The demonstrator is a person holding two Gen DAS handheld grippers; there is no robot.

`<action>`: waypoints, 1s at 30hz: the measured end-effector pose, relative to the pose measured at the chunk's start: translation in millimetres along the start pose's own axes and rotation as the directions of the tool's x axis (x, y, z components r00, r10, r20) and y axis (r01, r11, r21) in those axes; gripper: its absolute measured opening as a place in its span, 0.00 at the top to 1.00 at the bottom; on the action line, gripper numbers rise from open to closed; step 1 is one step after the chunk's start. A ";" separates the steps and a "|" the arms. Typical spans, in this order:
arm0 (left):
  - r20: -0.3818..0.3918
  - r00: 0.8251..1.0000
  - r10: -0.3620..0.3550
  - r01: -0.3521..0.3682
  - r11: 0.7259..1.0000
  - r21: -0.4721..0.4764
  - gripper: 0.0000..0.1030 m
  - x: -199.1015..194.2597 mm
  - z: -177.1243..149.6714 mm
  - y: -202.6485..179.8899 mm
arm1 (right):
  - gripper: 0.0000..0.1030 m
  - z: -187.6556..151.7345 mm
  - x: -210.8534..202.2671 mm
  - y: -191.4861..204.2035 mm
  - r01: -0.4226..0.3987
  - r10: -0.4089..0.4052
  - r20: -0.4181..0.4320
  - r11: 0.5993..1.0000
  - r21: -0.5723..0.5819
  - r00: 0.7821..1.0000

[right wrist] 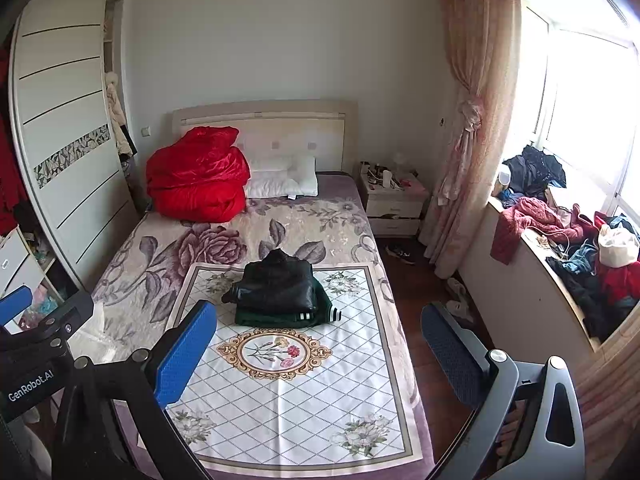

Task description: Fold large clothes

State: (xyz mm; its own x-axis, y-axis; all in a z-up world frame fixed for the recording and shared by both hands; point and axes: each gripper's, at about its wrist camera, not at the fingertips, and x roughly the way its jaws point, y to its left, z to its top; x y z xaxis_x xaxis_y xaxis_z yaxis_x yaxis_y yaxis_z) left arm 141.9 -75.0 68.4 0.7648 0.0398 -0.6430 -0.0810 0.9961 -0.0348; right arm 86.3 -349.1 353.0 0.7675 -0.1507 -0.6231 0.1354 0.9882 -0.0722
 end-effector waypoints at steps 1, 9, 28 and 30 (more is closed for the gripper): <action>0.000 1.000 0.001 -0.001 1.000 0.000 0.02 0.3 0.3 -1.0 | 0.00 -0.6 -0.7 -0.8 0.004 -0.004 0.000 1.000 -0.003 1.000; 0.004 1.000 0.008 -0.008 1.000 0.004 0.02 -1.3 1.0 -0.6 | 0.00 -1.4 -2.9 -2.1 0.010 -0.010 0.005 1.000 0.000 1.000; 0.012 1.000 0.001 -0.001 1.000 0.010 0.02 -4.9 1.8 2.8 | 0.00 -1.3 -11.5 -10.1 0.024 -0.024 0.021 1.000 0.017 0.999; 0.014 1.000 0.000 0.000 1.000 0.012 0.01 -5.8 2.2 2.9 | 0.00 -3.5 -14.2 -11.0 0.026 -0.026 0.022 0.999 0.021 0.999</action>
State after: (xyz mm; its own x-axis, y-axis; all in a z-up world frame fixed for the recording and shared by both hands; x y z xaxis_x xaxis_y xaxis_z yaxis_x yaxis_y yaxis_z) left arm 138.6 -72.1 73.8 0.7737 0.0407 -0.6322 -0.0734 0.9970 -0.0256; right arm 71.7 -357.7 359.9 0.7771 -0.1773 -0.6039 0.1685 0.9831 -0.0717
